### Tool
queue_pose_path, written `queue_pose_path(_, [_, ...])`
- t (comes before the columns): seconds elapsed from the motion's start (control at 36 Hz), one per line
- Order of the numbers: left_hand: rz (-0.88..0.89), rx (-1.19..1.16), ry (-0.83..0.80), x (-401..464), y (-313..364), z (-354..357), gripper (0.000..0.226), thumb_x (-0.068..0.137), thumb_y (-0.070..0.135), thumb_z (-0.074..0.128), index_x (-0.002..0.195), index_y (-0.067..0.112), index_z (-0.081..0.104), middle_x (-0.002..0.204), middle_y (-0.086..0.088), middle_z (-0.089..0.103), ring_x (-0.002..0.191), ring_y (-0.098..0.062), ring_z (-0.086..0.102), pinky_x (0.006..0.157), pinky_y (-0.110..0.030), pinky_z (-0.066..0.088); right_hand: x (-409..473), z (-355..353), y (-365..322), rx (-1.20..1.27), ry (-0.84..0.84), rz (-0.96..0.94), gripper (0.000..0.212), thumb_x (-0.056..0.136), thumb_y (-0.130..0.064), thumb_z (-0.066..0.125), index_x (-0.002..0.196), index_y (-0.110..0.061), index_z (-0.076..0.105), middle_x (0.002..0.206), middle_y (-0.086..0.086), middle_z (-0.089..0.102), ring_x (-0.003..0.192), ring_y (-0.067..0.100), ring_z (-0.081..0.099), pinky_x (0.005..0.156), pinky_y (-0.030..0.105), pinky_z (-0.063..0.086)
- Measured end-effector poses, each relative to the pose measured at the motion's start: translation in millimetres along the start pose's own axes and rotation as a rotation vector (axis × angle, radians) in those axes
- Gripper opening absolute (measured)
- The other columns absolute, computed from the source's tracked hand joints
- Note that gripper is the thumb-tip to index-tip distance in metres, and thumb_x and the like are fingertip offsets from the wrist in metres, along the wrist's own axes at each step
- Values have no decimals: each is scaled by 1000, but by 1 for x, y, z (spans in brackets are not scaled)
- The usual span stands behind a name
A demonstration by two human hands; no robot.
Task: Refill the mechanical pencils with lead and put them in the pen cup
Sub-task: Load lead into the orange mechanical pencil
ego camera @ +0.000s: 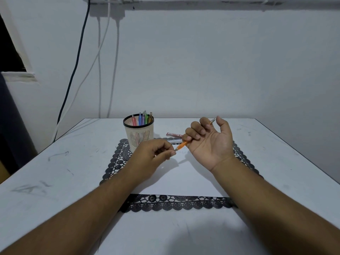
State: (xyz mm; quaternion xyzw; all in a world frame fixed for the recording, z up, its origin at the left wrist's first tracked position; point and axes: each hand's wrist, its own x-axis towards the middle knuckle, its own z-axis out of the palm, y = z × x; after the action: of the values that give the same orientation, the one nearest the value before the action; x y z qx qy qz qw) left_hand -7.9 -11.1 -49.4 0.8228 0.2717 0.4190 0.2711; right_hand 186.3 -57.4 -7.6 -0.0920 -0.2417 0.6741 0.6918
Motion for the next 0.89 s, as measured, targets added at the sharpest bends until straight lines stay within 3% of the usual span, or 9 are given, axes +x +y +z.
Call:
queue_pose_path(0.19, [-25, -40, -49, 1, -2, -1, 8, 91, 30, 71, 89, 22, 73, 77, 3, 69, 73, -24, 62, 66, -34, 49, 0, -2, 1, -26, -6, -29, 31, 89, -38, 42, 65, -18, 35, 65, 0, 25, 60, 18, 23, 62, 33, 30])
queue_pose_path(0.33, [-25, -57, -59, 1, -1, -3, 4, 90, 31, 71, 88, 29, 73, 78, 7, 69, 73, -17, 64, 68, -31, 50, 0, -2, -1, -69, -7, -58, 23, 82, -31, 43, 66, -20, 29, 65, -1, 22, 62, 19, 19, 62, 33, 27])
queue_pose_path(0.58, [-27, -20, -72, 1, -1, -3, 12, 94, 16, 74, 89, 28, 73, 77, 10, 68, 71, -10, 61, 66, -26, 48, -1, -1, 0, -43, -5, -32, 39, 95, -43, 37, 65, -19, 33, 66, 0, 24, 64, 19, 18, 61, 32, 29])
queue_pose_path(0.75, [-16, 6, -54, 0, 0, -3, 10, 94, 21, 73, 87, 28, 72, 76, 10, 68, 70, -11, 60, 65, -25, 47, 1, 2, 0, -145, 38, -42, 27, 88, -30, 51, 67, -18, 39, 63, -1, 29, 59, 17, 27, 60, 30, 33])
queue_pose_path(0.89, [-39, -14, -8, 1, 2, -4, 12, 96, 19, 71, 86, 25, 72, 76, 7, 69, 70, -9, 63, 64, -20, 46, 2, 4, 4, -344, 75, -51, 16, 90, -22, 53, 76, -13, 51, 70, 7, 53, 68, 22, 53, 73, 35, 50])
